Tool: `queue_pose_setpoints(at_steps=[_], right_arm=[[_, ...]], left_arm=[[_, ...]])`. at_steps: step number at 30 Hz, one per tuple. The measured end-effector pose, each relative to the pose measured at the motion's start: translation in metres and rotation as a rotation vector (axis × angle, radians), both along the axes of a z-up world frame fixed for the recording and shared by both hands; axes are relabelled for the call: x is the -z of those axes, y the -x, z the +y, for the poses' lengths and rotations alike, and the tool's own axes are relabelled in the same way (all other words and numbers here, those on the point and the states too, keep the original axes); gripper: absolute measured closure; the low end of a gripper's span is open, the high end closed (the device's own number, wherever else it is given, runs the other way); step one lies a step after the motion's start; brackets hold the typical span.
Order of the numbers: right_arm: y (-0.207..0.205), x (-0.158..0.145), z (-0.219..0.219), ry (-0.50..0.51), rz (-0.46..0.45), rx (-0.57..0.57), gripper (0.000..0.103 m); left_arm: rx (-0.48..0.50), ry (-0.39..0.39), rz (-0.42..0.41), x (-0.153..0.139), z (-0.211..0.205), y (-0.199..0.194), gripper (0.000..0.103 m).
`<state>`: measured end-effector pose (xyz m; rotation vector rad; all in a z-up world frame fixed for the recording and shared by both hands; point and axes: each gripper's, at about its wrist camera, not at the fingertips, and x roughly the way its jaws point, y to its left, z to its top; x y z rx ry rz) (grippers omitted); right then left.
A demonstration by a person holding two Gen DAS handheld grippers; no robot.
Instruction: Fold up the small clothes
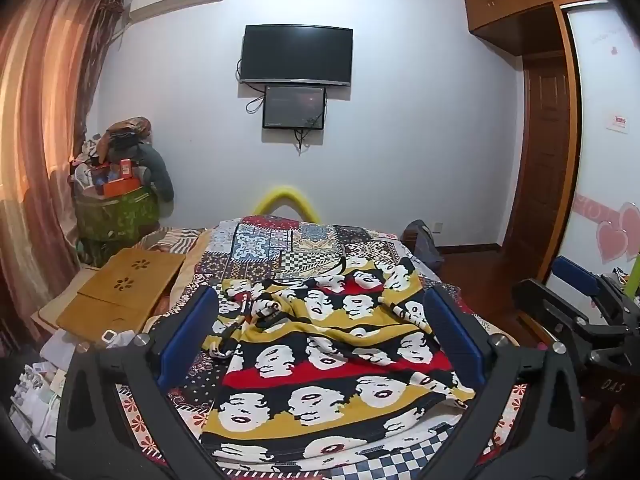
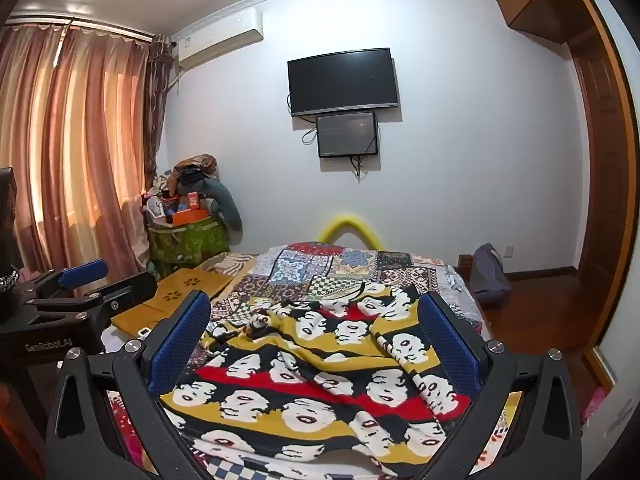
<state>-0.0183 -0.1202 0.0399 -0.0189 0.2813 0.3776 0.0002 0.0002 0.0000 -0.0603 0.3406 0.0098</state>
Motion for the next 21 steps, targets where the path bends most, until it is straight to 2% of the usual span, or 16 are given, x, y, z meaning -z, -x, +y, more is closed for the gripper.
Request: queue_pose_setpoints(at_steps=[6,7,21], right_arm=[[-0.003,-0.001,-0.001,0.000,0.005,0.001,0.000],[-0.003,-0.001,-0.001,-0.001,0.005,0.002,0.000],[-0.004,0.005,0.004,0.004,0.018,-0.001,0.000]], left_arm=[[0.012,0.001,0.013,0.000,-0.001,-0.001,0.000],[-0.021,0.009,-0.004,0.004,0.007,0.000,0.000],[-0.031,-0.012,-0.016,0.011,0.005,-0.001,0.000]])
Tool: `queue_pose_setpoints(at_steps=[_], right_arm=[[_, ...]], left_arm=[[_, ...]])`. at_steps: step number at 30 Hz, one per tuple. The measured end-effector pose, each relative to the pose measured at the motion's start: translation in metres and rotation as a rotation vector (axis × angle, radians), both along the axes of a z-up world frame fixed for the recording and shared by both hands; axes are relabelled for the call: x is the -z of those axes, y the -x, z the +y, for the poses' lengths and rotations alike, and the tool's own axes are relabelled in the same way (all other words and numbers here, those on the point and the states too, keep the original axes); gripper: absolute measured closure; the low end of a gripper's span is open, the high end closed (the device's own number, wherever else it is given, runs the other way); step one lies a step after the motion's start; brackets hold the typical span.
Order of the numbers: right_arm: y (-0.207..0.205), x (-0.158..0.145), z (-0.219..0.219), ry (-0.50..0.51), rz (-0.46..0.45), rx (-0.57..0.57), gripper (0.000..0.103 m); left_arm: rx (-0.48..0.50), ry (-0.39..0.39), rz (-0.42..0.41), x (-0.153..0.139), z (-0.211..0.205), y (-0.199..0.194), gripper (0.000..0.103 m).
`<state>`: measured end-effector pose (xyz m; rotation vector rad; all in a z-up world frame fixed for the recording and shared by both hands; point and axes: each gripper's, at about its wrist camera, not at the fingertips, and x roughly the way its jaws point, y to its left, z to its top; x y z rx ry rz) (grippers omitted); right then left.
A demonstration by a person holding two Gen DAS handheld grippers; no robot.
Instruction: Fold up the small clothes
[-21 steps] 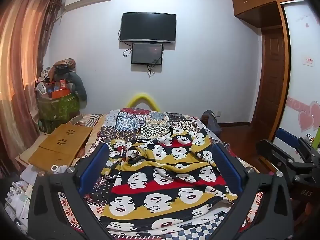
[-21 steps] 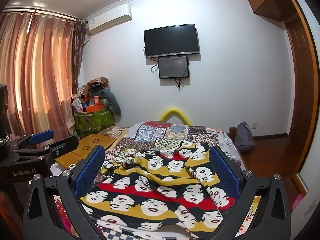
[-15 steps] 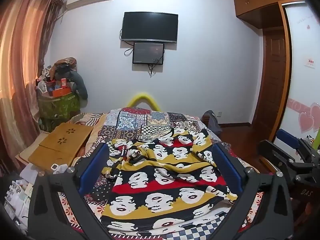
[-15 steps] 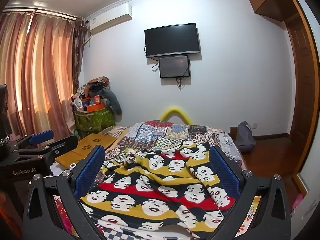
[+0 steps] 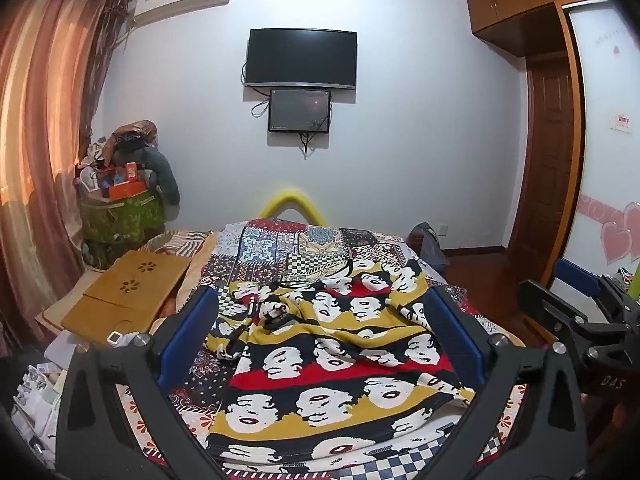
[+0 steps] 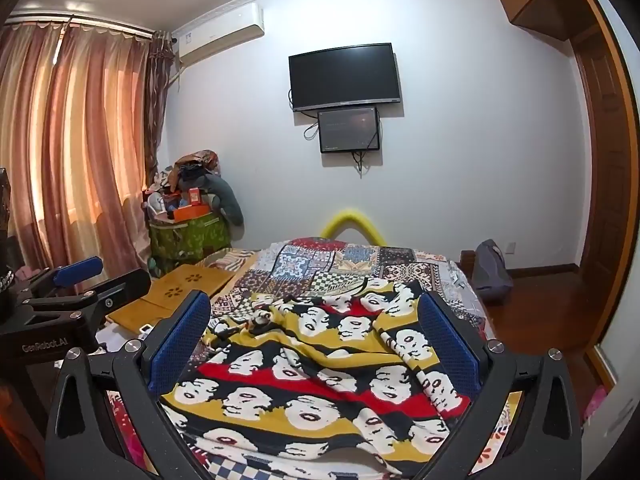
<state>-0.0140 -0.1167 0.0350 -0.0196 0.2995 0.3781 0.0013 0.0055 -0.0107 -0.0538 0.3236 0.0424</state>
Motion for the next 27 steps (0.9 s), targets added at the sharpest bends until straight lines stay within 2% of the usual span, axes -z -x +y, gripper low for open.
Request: queue_pose_setpoints(at_steps=[27], right_arm=[[-0.0005,0.0012,0.0003,0.001,0.004,-0.002,0.000]], left_arm=[[-0.016,0.002,-0.007,-0.0040,0.0024,0.0021,0.000]])
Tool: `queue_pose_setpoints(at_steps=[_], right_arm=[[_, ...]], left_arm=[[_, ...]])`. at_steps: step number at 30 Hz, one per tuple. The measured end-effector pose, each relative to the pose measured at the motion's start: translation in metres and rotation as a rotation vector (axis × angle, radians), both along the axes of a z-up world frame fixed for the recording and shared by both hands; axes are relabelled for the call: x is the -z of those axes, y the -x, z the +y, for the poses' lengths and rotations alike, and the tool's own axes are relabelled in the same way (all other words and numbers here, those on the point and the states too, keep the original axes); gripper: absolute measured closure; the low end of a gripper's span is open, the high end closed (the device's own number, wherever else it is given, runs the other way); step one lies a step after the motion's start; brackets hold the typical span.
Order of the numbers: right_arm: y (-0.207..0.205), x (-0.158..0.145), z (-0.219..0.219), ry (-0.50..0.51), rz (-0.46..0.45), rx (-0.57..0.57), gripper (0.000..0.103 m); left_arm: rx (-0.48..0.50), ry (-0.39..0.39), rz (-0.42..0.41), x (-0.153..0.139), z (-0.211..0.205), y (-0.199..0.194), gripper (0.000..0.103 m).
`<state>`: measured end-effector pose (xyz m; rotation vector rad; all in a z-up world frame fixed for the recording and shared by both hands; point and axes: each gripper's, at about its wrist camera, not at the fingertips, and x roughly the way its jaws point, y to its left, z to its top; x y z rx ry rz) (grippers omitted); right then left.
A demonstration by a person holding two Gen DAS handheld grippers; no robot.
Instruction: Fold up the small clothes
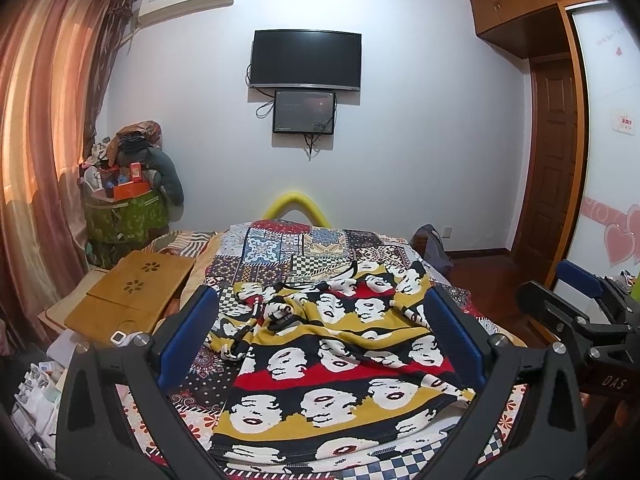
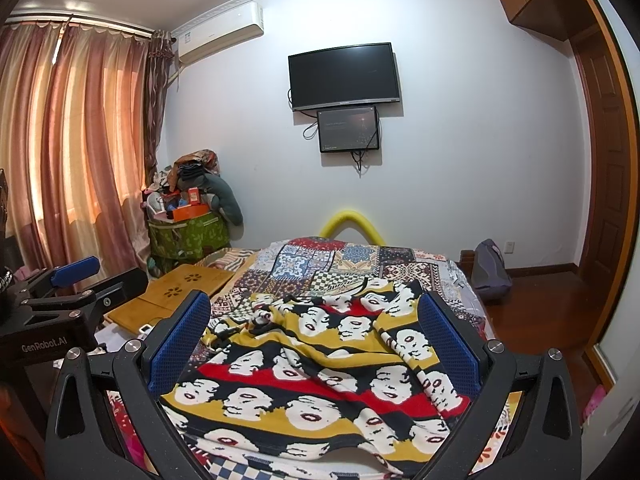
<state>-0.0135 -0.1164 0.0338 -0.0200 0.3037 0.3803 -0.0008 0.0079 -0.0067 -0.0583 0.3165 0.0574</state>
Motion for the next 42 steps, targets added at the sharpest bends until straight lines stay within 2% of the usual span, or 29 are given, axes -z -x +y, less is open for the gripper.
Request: queue_pose_setpoints(at_steps=[42], right_arm=[[-0.0033,0.0039,-0.0007,0.006,0.002,0.005,0.000]], left_arm=[[-0.005,0.005,-0.003,-0.0030,0.0003,-0.0009,0.000]])
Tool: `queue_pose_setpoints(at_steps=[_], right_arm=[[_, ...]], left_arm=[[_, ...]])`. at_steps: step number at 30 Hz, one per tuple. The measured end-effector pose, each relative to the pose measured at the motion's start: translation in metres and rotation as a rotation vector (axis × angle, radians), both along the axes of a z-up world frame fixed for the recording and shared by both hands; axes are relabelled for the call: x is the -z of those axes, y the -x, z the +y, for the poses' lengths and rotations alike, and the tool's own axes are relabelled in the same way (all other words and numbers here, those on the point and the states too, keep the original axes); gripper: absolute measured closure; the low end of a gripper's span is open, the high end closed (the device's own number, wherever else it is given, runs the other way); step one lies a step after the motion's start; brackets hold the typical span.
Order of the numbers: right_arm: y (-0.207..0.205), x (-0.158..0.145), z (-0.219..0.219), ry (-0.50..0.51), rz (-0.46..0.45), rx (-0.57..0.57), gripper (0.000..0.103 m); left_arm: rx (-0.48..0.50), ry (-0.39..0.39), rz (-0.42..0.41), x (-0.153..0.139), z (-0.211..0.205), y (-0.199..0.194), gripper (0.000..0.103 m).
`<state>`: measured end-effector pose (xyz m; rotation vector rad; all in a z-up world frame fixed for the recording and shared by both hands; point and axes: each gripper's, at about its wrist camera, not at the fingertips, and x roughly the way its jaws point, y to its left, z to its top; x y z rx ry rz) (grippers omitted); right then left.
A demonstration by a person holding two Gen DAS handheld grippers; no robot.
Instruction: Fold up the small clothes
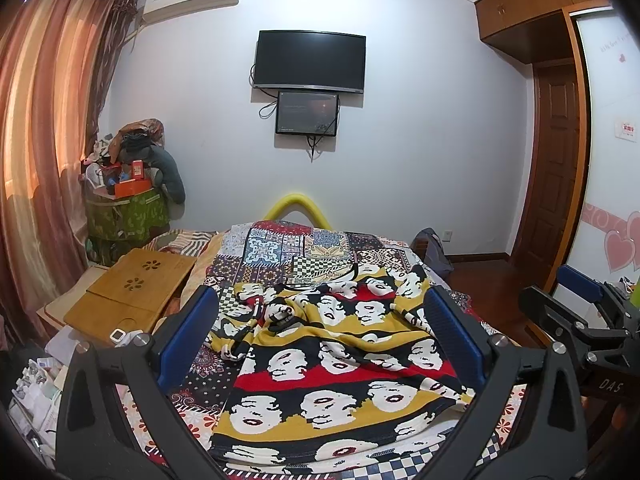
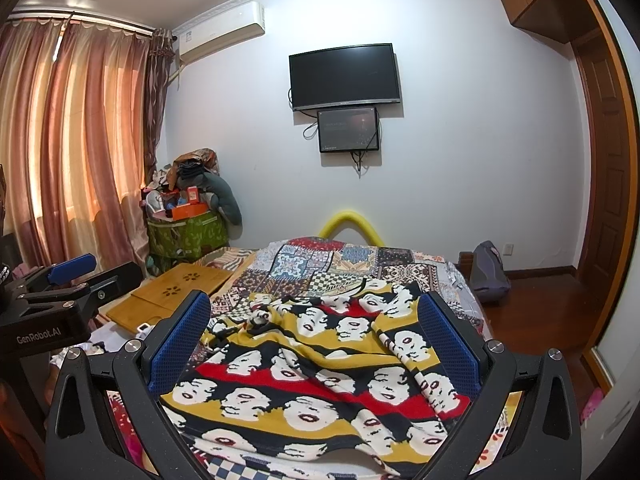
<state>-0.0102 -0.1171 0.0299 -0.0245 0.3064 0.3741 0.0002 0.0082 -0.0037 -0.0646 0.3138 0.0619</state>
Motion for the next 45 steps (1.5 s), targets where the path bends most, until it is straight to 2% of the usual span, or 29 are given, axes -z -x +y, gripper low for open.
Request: queue_pose_setpoints(at_steps=[10,18,25,30,34,36,40,45], right_arm=[[-0.009,0.005,-0.003,0.003,0.018,0.003,0.000],[-0.046,0.027,-0.010,0.017,0.078,0.008,0.000],[-0.106,0.040,-0.014,0.078,0.133,0.012,0.000],[-0.160,0.043,-0.011,0.137,0.178,-0.030,0.000],[-0.206,0.046,-0.004,0.230,0.218,-0.057,0.000],[-0.227,0.050,-0.003,0.245,0.239,-0.058,0.000],[-0.279,0.066,-0.004,0.249,0.317,-0.052,0.000],[-0.346,0.093,-0.009,0.259,0.439,-0.028,0.000]], left_arm=[[0.008,0.002,0.008,0.004,0.004,-0.007,0.000],[0.001,0.041,0.099,0.023,0.029,-0.058,0.000],[-0.025,0.063,0.223,0.048,0.065,-0.141,0.000],[-0.037,0.065,0.304,0.060,0.097,-0.198,0.000],[-0.062,0.027,0.348,0.069,0.119,-0.245,0.000],[-0.071,0.000,0.378,0.077,0.128,-0.270,0.000],[-0.082,-0.032,0.482,0.108,0.149,-0.324,0.000],[-0.089,0.036,0.648,0.165,0.180,-0.385,0.000]])
